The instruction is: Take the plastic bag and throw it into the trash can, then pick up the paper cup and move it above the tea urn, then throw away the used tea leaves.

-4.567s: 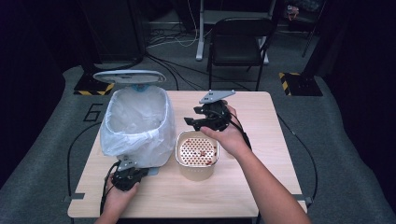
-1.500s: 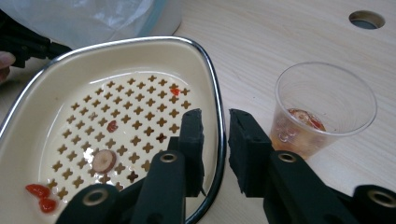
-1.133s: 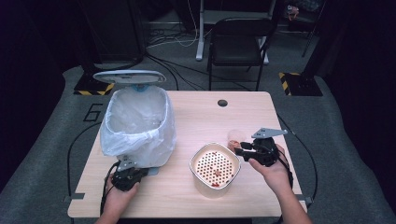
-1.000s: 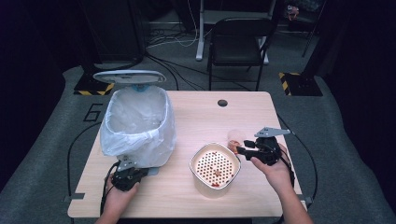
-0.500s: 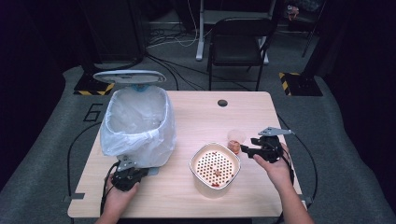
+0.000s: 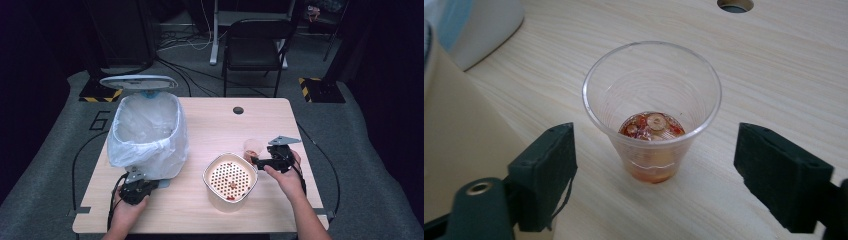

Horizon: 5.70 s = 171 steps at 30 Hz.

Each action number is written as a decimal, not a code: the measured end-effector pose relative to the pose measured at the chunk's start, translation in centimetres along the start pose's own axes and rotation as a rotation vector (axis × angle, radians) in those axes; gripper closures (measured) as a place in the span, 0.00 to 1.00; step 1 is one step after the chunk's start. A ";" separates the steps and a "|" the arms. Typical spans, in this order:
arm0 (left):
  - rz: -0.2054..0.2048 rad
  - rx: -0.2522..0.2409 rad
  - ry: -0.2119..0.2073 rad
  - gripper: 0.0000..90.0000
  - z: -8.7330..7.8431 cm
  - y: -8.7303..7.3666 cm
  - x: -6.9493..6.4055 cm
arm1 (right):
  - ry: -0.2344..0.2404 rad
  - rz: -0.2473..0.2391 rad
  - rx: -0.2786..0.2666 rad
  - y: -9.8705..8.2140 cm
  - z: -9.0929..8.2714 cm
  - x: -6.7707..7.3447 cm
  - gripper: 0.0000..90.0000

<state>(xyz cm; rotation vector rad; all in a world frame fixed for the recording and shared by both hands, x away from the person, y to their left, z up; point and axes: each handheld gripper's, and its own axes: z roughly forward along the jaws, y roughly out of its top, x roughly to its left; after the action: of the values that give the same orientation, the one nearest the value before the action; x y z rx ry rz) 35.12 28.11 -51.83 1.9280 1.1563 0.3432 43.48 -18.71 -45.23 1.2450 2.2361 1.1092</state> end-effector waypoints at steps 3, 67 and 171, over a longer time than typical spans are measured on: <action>0.000 0.001 0.000 1.00 0.0 0.0 0.0 | 0.000 -0.013 0.006 0.0 0.8 0.2 0.17; -0.006 0.003 -0.006 1.00 0.0 0.0 0.1 | -0.010 -0.084 -0.050 0.7 2.1 0.5 0.43; 0.003 0.004 -0.001 1.00 0.0 0.0 -0.1 | -0.188 -1.201 -0.147 5.2 -4.7 12.1 0.49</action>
<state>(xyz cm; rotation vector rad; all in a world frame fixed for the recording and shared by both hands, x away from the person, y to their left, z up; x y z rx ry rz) 35.07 28.07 -51.79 1.9337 1.1544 0.3416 36.75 -9.26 -37.43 -0.1547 2.0915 0.5826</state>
